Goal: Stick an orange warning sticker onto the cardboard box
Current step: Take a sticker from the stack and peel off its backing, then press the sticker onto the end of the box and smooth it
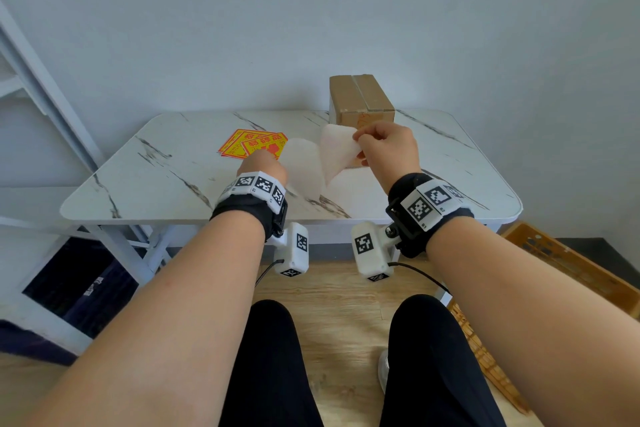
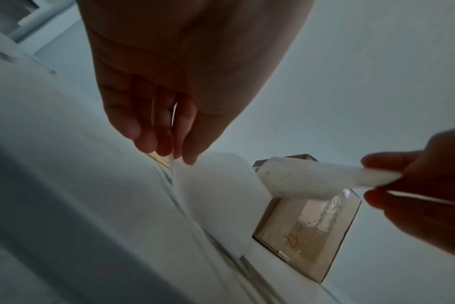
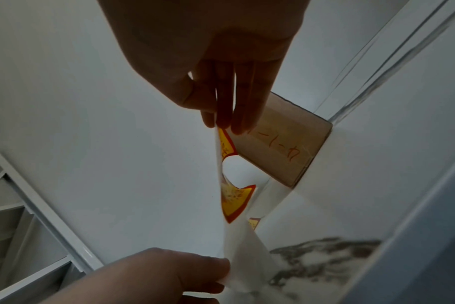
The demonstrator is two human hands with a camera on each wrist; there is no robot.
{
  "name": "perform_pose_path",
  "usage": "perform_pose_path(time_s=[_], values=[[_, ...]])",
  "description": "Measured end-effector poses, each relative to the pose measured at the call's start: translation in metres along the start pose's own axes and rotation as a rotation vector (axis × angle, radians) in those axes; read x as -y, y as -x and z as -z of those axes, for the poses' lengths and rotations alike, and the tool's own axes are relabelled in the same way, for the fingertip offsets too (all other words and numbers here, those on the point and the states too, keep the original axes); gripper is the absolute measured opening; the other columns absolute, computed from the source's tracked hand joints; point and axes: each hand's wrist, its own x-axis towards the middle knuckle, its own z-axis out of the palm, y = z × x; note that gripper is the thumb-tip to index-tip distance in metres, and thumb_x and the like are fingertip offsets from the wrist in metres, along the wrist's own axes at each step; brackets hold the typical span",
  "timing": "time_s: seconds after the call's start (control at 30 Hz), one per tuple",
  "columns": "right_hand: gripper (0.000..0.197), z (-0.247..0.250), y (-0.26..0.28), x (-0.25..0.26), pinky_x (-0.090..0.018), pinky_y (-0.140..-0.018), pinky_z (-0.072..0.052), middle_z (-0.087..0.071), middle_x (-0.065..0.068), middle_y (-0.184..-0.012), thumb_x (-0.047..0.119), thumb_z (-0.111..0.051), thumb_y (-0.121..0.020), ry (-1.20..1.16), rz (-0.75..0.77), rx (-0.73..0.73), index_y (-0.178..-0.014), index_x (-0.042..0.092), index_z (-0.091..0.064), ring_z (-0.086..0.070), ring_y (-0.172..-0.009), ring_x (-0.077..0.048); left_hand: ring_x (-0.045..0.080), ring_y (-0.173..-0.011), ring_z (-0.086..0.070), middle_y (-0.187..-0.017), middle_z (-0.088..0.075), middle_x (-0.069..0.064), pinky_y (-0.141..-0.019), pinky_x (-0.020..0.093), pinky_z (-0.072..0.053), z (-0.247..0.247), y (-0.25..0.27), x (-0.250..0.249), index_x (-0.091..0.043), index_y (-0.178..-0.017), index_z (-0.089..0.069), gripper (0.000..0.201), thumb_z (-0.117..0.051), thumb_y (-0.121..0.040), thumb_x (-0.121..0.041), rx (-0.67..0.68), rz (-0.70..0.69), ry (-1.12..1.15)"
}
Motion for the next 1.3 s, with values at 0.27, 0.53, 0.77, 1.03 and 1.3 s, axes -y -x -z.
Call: perform_pose_path(time_s=[0.27,0.53,0.77,1.03,1.3], values=[[0.040,-0.009,-0.001,0.009,-0.034,-0.073,-0.057,-0.069,0.002,-0.087,0.000,-0.045,-0.076,-0.005,0.080,-0.011,-0.087,0.025,-0.074,-0.066,-0.084,-0.020,0.037,-0.113,-0.061,-0.122,-0.063,0.023,-0.095,0.038,-0.048,0.007,0.003,0.011,0.007,-0.115,-0.060,0.029,-0.047,-0.091,-0.004,0.045,0.075,-0.124],[0.030,-0.016,-0.007,0.020,-0.022,-0.068,-0.044,-0.049,0.003,-0.093,0.003,-0.048,-0.082,0.016,0.208,-0.095,-0.086,0.020,-0.072,-0.051,-0.075,-0.009,0.033,-0.127,-0.051,-0.139,-0.052,0.017,-0.105,0.037,-0.041,0.014,-0.002,0.018,0.002,-0.132,-0.052,0.039,-0.037,-0.098,-0.009,0.069,0.024,-0.182],[0.020,-0.008,-0.009,0.028,-0.031,-0.080,-0.049,-0.053,0.008,-0.090,0.005,-0.046,-0.082,0.019,0.173,-0.125,-0.082,0.019,-0.060,-0.055,-0.091,-0.015,0.032,-0.123,-0.055,-0.136,-0.058,0.010,-0.096,0.034,-0.046,0.022,0.002,0.005,-0.015,-0.125,-0.065,0.048,-0.043,-0.085,0.002,-0.153,-0.189,0.127],[0.030,0.001,-0.022,0.033,-0.025,-0.066,-0.040,-0.062,-0.006,-0.091,0.003,-0.037,-0.083,0.010,0.224,-0.203,-0.084,0.021,-0.061,-0.052,-0.078,-0.018,0.019,-0.092,-0.059,-0.100,-0.067,0.003,-0.084,0.030,-0.050,0.043,0.016,-0.032,-0.011,-0.104,-0.071,0.045,-0.037,-0.082,0.006,-0.098,-0.248,0.657],[0.031,0.018,-0.027,0.035,-0.027,-0.054,-0.038,-0.049,0.006,-0.067,0.003,-0.037,-0.083,-0.030,0.087,-0.214,-0.089,0.021,-0.062,-0.045,-0.055,-0.012,0.021,-0.091,-0.061,-0.099,-0.065,0.006,-0.090,0.037,-0.052,0.048,0.027,-0.059,-0.013,-0.099,-0.063,0.020,-0.062,-0.082,-0.023,0.124,-0.195,0.816]])
